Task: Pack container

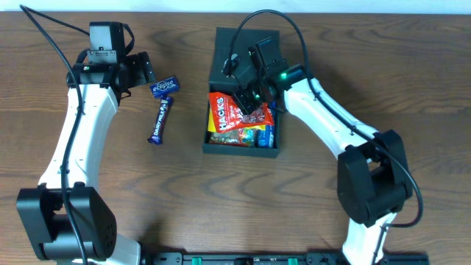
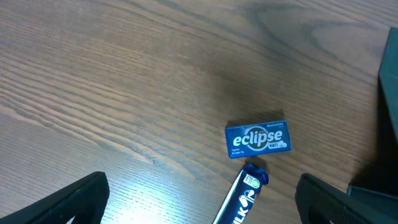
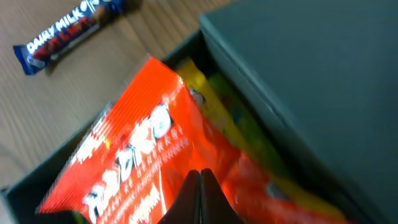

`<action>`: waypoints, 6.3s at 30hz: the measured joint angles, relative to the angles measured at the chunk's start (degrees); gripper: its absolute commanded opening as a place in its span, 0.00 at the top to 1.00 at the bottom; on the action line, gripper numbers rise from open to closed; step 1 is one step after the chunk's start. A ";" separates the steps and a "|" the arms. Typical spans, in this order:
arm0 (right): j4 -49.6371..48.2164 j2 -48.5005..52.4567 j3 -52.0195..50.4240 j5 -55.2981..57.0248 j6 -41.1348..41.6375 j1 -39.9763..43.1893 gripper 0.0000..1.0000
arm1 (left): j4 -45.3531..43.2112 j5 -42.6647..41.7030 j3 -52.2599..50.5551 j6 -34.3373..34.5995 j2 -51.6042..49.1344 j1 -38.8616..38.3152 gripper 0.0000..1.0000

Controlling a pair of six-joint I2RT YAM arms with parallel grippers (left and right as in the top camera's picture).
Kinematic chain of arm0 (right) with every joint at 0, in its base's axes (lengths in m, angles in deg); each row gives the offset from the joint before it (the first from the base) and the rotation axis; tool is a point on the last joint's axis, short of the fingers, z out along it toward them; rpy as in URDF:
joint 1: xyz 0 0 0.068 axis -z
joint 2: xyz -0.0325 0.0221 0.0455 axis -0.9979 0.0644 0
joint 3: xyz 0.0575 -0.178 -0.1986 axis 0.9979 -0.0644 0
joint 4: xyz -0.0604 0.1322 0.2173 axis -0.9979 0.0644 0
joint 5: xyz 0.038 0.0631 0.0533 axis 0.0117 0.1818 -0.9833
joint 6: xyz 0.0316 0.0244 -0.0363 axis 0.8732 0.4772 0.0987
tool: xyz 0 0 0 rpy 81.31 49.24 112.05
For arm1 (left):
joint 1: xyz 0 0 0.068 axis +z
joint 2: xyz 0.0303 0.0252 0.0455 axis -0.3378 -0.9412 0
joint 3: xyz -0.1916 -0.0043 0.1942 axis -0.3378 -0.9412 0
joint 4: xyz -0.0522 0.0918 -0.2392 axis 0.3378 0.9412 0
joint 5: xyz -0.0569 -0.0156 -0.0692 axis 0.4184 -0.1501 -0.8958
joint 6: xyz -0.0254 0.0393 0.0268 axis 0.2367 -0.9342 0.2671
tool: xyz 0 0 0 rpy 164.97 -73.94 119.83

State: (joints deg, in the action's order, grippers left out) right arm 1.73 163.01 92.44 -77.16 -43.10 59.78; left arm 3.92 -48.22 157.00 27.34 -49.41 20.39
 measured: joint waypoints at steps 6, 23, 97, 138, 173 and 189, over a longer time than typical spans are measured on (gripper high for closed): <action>12.44 -4.50 0.81 -0.20 -1.92 0.15 0.99 | 0.11 0.00 0.00 0.00 0.00 0.00 0.03; -3.67 -2.19 -6.62 -0.37 -2.95 -1.68 0.99 | 0.13 -0.15 0.00 0.00 0.00 0.00 0.04; 6.58 -17.05 0.85 -0.02 -1.01 12.59 0.01 | -14.29 -9.03 0.00 -45.83 -16.76 -0.11 0.05; 5.64 -17.05 0.85 -0.15 -1.01 12.59 0.01 | -17.40 -20.81 0.00 -47.45 -25.90 -0.11 0.29; 2.43 -17.05 0.85 7.17 2.40 16.50 0.01 | -6.73 -19.10 13.40 -32.17 -26.38 -0.33 0.94; 8.20 -17.05 0.85 9.07 9.88 32.00 0.01 | 2.21 -20.35 25.22 -29.33 -25.94 -11.80 0.94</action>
State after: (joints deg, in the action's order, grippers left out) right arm 9.93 145.96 93.29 -68.08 -33.22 91.78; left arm 6.12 -68.57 182.22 -1.99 -75.35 8.59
